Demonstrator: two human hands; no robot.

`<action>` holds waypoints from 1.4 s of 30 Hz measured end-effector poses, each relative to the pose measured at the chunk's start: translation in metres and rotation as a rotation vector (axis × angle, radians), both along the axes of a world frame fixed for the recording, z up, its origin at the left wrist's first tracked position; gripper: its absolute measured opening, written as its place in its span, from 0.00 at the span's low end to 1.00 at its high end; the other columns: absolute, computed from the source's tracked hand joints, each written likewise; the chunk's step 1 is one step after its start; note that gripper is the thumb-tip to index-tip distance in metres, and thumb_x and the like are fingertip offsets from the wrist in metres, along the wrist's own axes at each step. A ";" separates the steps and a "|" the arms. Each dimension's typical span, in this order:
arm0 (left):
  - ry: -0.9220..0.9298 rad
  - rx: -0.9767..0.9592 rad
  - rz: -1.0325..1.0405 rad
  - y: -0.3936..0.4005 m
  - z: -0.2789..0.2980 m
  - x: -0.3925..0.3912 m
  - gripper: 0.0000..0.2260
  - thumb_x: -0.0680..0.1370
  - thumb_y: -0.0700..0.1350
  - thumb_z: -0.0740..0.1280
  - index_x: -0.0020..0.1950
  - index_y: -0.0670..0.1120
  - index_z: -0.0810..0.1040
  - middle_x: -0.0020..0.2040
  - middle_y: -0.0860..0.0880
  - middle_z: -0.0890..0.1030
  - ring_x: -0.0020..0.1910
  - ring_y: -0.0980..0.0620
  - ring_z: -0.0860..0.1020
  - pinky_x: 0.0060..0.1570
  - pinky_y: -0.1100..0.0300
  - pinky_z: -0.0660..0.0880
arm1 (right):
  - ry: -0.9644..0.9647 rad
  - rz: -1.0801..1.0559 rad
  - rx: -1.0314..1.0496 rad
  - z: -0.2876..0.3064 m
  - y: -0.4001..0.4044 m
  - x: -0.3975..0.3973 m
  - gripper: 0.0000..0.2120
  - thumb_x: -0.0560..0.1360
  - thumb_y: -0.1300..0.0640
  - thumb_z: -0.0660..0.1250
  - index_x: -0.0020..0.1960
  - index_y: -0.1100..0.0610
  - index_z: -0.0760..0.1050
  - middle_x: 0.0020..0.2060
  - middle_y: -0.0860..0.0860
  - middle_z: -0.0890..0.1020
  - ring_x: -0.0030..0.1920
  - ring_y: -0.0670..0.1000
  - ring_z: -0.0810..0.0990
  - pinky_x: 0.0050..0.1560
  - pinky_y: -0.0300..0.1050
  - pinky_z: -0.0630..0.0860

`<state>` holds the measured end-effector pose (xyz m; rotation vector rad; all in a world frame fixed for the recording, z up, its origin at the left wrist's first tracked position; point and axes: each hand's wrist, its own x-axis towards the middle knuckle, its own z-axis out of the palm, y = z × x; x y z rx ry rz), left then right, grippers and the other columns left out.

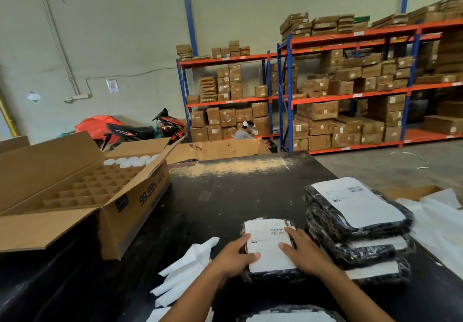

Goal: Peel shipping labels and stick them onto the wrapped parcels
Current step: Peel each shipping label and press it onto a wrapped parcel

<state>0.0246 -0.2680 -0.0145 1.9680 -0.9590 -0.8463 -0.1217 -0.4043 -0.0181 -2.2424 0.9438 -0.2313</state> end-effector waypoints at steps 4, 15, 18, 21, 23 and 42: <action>-0.099 0.008 0.014 0.001 0.000 -0.001 0.25 0.79 0.46 0.65 0.76 0.48 0.63 0.75 0.49 0.67 0.72 0.51 0.67 0.71 0.59 0.62 | -0.016 -0.029 0.014 0.003 -0.004 -0.001 0.27 0.79 0.48 0.59 0.75 0.52 0.58 0.76 0.56 0.55 0.75 0.55 0.58 0.72 0.47 0.60; 0.268 -0.076 -0.050 0.022 -0.011 0.001 0.28 0.78 0.39 0.67 0.75 0.54 0.63 0.73 0.53 0.68 0.70 0.51 0.69 0.73 0.52 0.63 | -0.299 -0.033 0.242 -0.010 0.002 -0.020 0.24 0.77 0.57 0.64 0.72 0.55 0.65 0.73 0.53 0.65 0.72 0.52 0.65 0.70 0.44 0.61; 0.193 -0.076 -0.070 0.024 -0.009 -0.002 0.30 0.76 0.44 0.70 0.75 0.56 0.63 0.74 0.54 0.68 0.71 0.51 0.68 0.73 0.51 0.63 | -0.220 -0.007 0.189 -0.006 0.003 -0.018 0.28 0.76 0.52 0.66 0.74 0.55 0.62 0.72 0.53 0.66 0.70 0.53 0.68 0.70 0.45 0.64; 0.034 -0.035 -0.074 0.023 -0.009 -0.007 0.34 0.75 0.50 0.71 0.76 0.57 0.59 0.74 0.55 0.66 0.72 0.52 0.66 0.72 0.55 0.62 | -0.113 0.046 0.146 -0.006 0.008 -0.021 0.43 0.69 0.42 0.71 0.76 0.51 0.54 0.75 0.52 0.57 0.72 0.53 0.65 0.69 0.47 0.64; 0.104 -0.057 -0.081 0.025 -0.011 -0.008 0.32 0.76 0.46 0.69 0.76 0.57 0.59 0.75 0.55 0.65 0.73 0.52 0.65 0.73 0.55 0.62 | -0.152 0.079 0.190 -0.010 0.007 -0.027 0.42 0.69 0.44 0.72 0.76 0.50 0.55 0.76 0.51 0.54 0.74 0.52 0.61 0.71 0.46 0.60; 0.178 -0.044 -0.093 0.018 0.000 0.004 0.28 0.76 0.41 0.69 0.74 0.51 0.65 0.71 0.53 0.71 0.67 0.54 0.72 0.71 0.54 0.66 | -0.119 0.066 0.137 -0.001 0.001 -0.022 0.35 0.74 0.47 0.67 0.76 0.47 0.55 0.75 0.51 0.61 0.72 0.52 0.64 0.71 0.49 0.63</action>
